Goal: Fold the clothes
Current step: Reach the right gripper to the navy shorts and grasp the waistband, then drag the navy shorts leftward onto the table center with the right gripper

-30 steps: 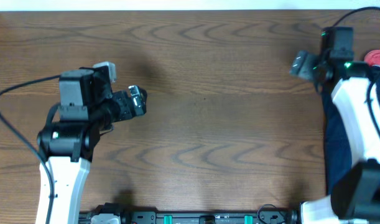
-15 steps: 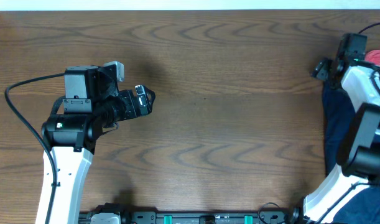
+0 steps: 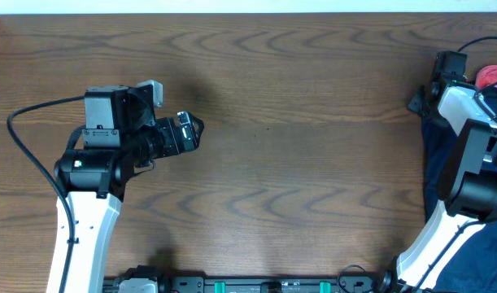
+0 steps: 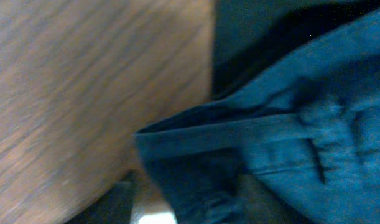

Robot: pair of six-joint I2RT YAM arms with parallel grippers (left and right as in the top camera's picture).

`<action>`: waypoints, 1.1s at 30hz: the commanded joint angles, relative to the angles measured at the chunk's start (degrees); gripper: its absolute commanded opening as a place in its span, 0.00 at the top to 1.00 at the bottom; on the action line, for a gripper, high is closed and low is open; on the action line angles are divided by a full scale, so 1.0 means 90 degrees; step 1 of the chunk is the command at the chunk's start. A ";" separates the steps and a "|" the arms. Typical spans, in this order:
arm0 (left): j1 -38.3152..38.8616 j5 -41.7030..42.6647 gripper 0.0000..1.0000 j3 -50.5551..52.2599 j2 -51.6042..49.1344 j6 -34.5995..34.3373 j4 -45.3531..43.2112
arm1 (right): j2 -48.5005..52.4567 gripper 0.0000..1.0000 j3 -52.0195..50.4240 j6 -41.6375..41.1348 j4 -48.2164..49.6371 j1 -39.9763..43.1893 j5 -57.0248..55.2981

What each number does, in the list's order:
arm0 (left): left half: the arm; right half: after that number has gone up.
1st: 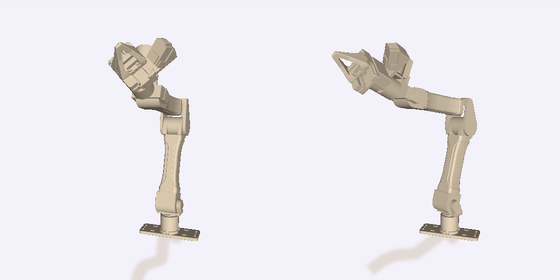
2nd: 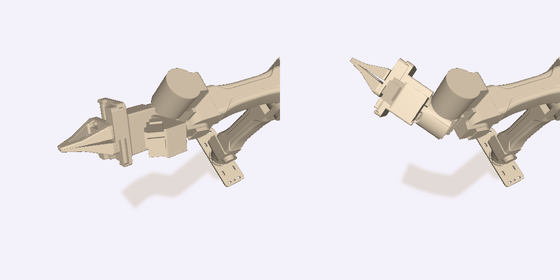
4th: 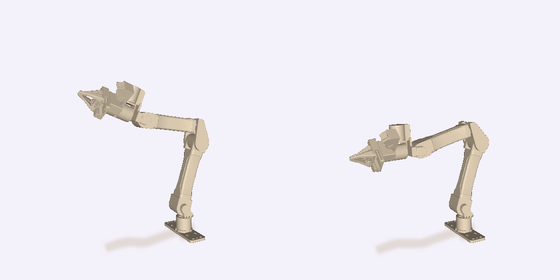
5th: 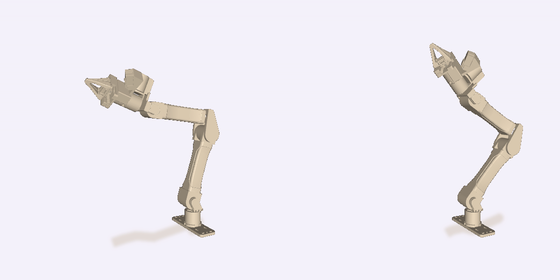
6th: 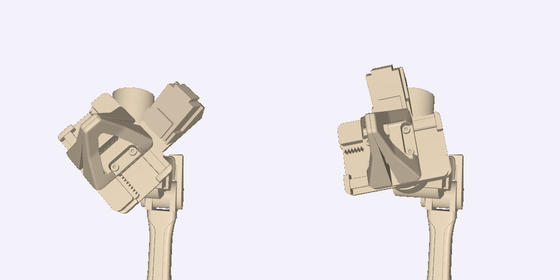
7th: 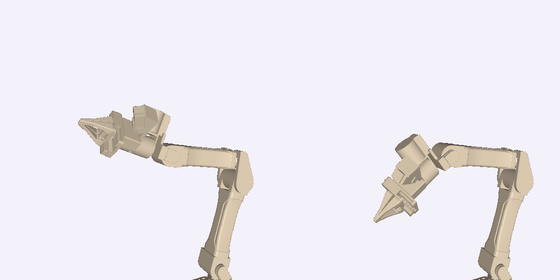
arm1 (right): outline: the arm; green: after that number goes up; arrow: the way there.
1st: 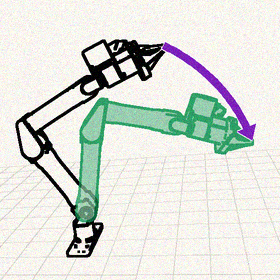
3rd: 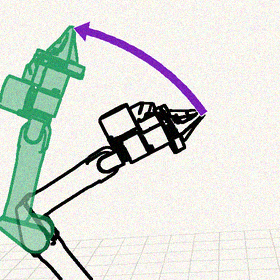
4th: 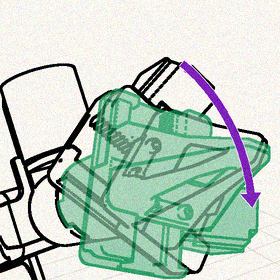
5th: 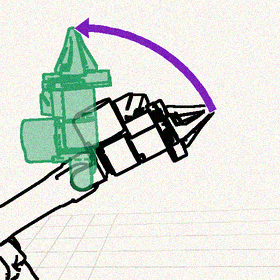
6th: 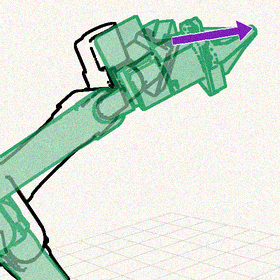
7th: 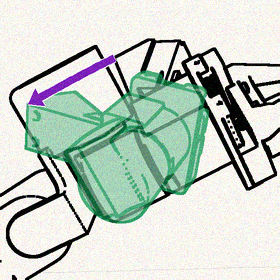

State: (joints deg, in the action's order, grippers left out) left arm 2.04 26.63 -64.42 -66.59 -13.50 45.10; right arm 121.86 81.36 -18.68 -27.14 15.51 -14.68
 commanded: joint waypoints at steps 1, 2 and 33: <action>-0.0002 0.0046 0.02 -0.0131 0.0002 0.0080 0.0061 | 0.0253 0.89 0.0015 -0.0039 -0.0107 0.0019 -0.0668; -0.0002 0.0044 0.02 -0.0131 0.0005 0.0080 0.0083 | 0.0243 0.96 0.0017 -0.0039 -0.0131 0.0019 -0.0753; -0.0017 -0.1205 0.02 -0.0138 0.1498 0.0107 0.0243 | -0.2273 0.99 0.0119 -0.0049 0.0644 -0.4580 0.2261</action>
State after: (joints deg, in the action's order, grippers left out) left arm 2.04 21.41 -64.42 -56.16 -13.47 46.70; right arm 98.37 82.65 -18.33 -23.40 -20.18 3.55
